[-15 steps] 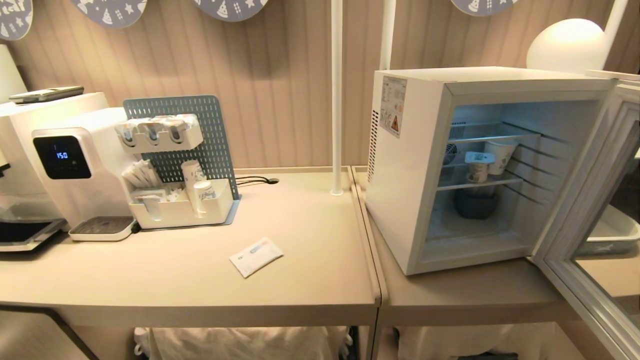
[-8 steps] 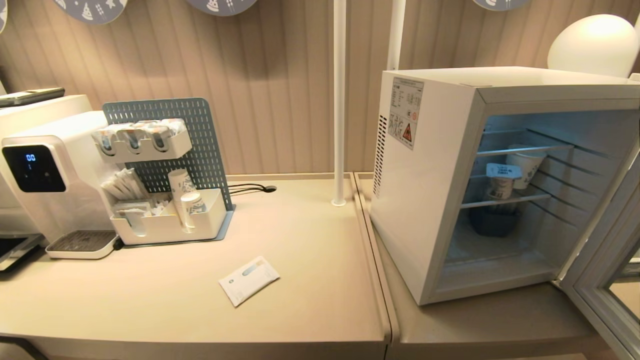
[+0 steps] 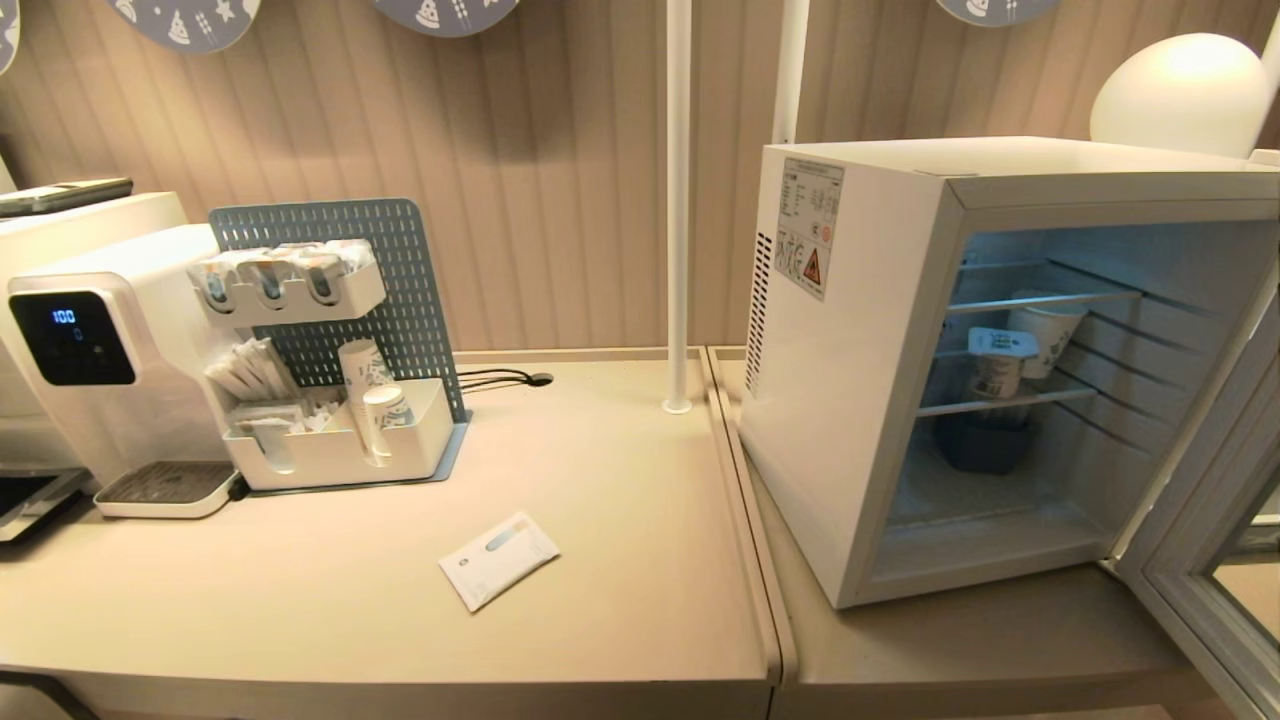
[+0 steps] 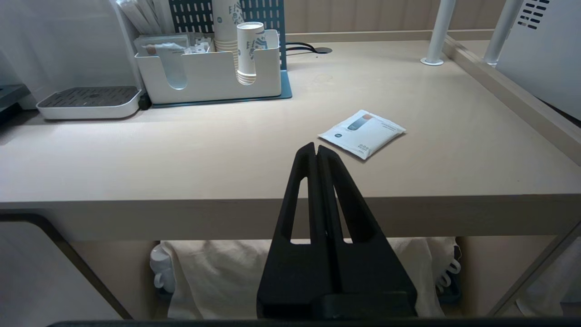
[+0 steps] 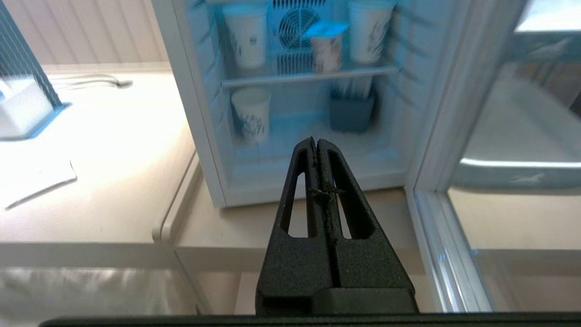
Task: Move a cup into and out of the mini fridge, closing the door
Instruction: Take the yoghurt out of the freezer
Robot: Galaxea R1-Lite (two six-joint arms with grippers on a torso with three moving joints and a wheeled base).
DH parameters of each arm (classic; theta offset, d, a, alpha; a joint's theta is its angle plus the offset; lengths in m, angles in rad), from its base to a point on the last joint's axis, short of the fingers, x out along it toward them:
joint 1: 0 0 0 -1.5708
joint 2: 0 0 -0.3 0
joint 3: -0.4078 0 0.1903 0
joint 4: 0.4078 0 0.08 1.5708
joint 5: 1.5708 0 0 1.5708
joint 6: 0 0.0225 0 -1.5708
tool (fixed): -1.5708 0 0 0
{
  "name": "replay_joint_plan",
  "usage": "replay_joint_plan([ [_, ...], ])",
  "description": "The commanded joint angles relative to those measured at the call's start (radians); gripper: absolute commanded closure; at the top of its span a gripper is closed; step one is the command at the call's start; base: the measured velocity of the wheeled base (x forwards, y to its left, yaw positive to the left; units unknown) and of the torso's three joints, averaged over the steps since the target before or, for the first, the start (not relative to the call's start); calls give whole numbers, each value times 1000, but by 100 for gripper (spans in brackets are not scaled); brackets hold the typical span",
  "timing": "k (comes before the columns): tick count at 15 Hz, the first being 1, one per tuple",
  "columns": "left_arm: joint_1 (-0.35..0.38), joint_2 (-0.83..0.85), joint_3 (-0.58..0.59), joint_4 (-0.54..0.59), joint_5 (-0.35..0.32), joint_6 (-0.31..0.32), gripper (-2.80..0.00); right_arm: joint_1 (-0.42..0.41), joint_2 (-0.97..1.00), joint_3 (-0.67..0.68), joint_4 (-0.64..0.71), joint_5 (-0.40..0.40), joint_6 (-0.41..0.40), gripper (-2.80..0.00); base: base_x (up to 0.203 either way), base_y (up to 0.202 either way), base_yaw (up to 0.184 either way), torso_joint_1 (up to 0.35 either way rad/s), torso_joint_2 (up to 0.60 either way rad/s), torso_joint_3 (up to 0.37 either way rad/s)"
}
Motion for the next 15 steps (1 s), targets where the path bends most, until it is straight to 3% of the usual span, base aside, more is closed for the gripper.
replay_joint_plan([
  [1, 0, 0, 1, -1, 0, 0, 0, 1, 305, -43, -27, 2, -2, 0, 0, 0, 0, 0, 0, 0],
  [3, 0, 0, 0, 0, 0, 0, 0, 1, 530, -47, -112, 3, -1, 0, 0, 0, 0, 0, 0, 0],
  [5, 0, 0, 1, -1, 0, -1, 0, -1, 765, -37, -287, 1, 4, 0, 0, 0, 0, 0, 0, 0],
  [10, 0, 0, 2, -1, 0, -8, 0, -2, 1374, -13, -1070, -62, 4, 0, 0, 0, 0, 0, 0, 0],
  [12, 0, 0, 2, -1, 0, -8, 0, -2, 1557, -67, -1270, -103, -14, 0, 0, 0, 0, 0, 0, 0],
  [13, 0, 0, 2, -1, 0, -8, 0, -2, 1612, -133, -1329, -126, -22, -269, 0, 0, 0, 0, 0, 0],
  [15, 0, 0, 2, -1, 0, -9, 0, -2, 1651, -262, -1337, -184, -37, -280, 0, 0, 0, 0, 0, 0],
])
